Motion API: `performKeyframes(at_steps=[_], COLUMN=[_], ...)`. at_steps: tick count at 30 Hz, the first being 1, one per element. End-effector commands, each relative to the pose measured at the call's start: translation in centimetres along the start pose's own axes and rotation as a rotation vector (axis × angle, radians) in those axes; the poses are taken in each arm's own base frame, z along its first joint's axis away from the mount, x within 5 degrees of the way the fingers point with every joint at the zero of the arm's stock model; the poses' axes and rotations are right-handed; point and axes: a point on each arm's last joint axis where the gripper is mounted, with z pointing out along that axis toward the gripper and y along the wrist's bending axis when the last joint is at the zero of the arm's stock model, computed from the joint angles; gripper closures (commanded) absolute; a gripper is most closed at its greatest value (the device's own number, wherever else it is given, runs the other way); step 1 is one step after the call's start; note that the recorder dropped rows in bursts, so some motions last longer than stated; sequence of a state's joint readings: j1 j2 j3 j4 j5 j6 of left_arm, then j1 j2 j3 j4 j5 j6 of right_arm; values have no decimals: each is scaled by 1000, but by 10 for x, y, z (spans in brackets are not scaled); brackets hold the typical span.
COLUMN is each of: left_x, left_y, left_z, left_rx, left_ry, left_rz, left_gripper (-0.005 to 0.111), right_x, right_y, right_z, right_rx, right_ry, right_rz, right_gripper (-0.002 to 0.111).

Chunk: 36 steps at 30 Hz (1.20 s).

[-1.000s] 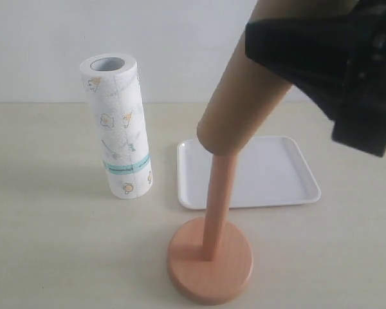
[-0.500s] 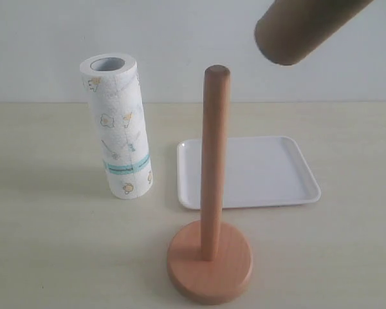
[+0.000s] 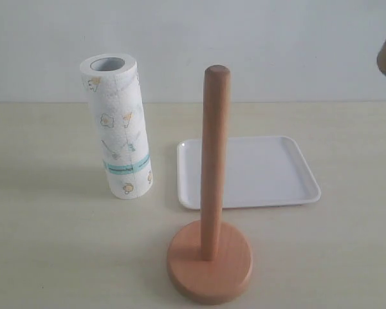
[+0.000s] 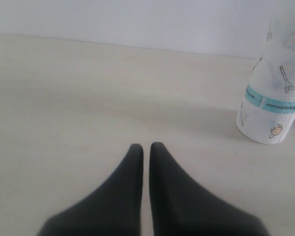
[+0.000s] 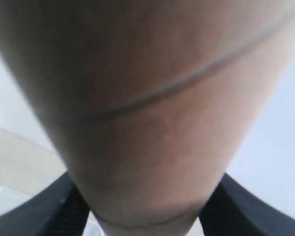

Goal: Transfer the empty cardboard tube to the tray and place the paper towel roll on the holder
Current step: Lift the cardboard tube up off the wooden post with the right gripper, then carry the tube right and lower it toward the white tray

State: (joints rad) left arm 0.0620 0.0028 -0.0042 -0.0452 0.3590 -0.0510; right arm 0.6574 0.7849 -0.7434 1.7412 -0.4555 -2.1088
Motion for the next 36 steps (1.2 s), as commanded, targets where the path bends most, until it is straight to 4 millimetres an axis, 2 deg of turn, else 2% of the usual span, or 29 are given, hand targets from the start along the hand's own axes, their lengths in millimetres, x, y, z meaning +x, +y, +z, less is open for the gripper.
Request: performKeyframes(at_steps=[1,11,17,26,32,36], left_x=[1,1,1,1,1,1], left_y=[0,0,0,0,0,0], left_z=[0,0,0,0,0,0], left_rx=[2,2,2,2,2,2], left_ry=[2,2,2,2,2,2], left_rz=[-5,-5,-5,-5,-5,-5], left_gripper=[103,103,103,103,103,103], right_x=[12,31,48,73,89,102], right_y=[17,53,72,97,120,129], right_z=[29,109,147,172,183,189], right_rx=[-11,33,73,5,-143,-180], right_ry=[107,330,408,416,390,401], right_rz=[-71,-199,-317,-479,-552,-603], right_gripper=[108,108,108,108,108,108])
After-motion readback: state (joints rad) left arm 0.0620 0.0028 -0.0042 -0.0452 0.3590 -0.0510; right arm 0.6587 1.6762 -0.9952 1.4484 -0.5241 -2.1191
